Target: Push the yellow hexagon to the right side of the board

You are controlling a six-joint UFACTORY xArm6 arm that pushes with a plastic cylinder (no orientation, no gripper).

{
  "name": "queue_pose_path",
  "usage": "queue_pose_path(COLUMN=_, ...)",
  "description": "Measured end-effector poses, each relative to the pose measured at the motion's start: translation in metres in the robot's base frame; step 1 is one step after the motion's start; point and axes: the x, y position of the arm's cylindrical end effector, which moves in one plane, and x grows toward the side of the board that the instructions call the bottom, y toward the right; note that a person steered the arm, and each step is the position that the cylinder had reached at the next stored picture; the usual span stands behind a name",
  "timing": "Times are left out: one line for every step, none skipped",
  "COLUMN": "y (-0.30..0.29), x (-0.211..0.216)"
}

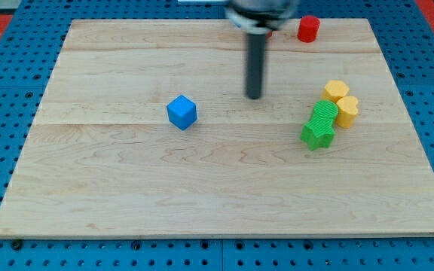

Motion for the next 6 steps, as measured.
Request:
queue_pose_path(y=0.037, x=0.002)
queue_pose_path(y=0.093, x=-0.010)
queue_pose_path(y=0.144, x=-0.023)
queue_pose_path(y=0.178, x=-0.025)
queue_pose_path(y=0.192, x=-0.045)
queue_pose_path(y=0.240, x=-0.015)
